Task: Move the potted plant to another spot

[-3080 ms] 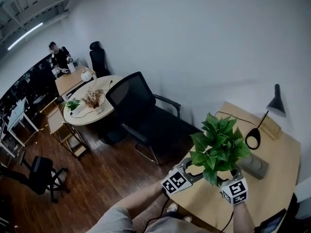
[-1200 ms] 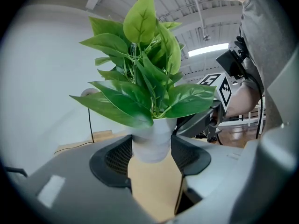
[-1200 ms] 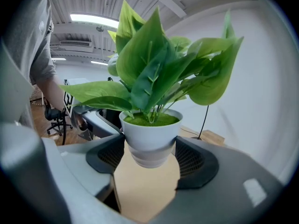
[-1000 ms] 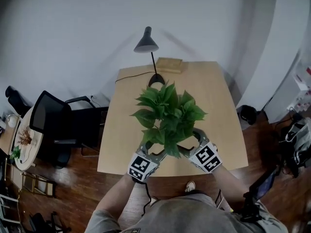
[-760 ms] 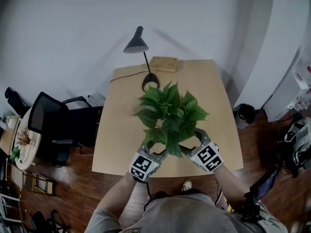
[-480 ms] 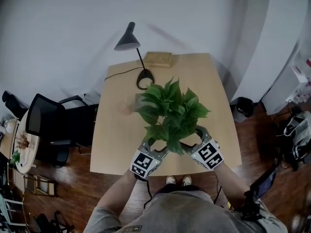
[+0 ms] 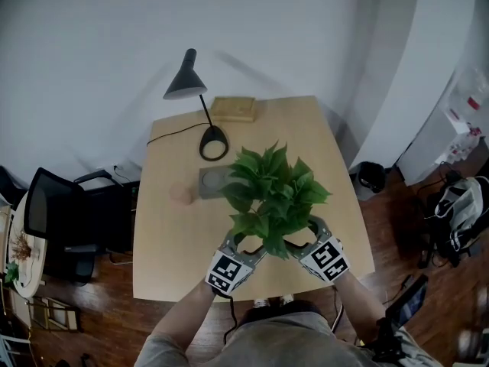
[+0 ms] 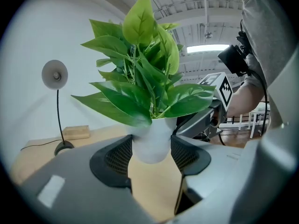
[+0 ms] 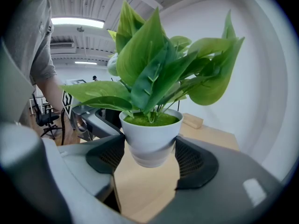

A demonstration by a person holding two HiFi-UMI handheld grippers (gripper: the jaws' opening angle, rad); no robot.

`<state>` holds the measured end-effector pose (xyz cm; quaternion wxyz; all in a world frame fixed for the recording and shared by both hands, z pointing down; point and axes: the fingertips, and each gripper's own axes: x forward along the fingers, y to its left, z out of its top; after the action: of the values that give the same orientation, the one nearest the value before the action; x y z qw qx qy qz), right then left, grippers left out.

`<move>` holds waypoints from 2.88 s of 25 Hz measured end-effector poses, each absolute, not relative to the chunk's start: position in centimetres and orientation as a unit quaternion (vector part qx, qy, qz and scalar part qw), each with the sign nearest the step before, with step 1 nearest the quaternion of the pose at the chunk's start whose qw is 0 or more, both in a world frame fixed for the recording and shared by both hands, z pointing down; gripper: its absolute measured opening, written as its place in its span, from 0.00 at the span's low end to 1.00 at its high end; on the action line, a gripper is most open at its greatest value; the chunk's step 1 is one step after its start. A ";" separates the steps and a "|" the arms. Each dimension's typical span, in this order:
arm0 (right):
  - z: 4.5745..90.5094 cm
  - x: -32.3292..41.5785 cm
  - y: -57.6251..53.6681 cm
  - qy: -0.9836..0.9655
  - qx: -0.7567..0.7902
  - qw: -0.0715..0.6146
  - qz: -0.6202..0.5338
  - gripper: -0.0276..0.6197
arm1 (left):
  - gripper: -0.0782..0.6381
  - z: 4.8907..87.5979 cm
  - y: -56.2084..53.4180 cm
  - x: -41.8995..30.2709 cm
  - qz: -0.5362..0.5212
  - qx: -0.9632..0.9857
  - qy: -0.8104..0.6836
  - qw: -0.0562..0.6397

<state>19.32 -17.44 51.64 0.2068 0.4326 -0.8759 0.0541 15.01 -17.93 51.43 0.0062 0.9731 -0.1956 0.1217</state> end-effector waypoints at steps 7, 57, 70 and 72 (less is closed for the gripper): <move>54.4 21.5 -18.2 -0.867 0.441 0.218 0.080 0.58 | 0.46 54.1 -18.9 17.3 0.133 0.976 -0.173 0.026; 67.8 34.9 -26.9 -0.856 0.421 0.287 0.089 0.58 | 0.47 66.9 -27.3 30.8 0.209 0.954 -0.214 0.022; 67.5 35.8 -23.5 -0.851 0.434 0.270 0.121 0.58 | 0.42 66.0 -24.9 27.4 0.206 0.937 -0.278 0.051; 66.3 35.7 -22.7 -0.852 0.438 0.261 0.118 0.58 | 0.40 64.9 -24.0 26.9 0.194 0.936 -0.286 0.059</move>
<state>35.65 -22.73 66.33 0.2609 0.4383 -0.8520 0.1182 26.87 -23.97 64.95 0.0592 0.9365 -0.2862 0.1940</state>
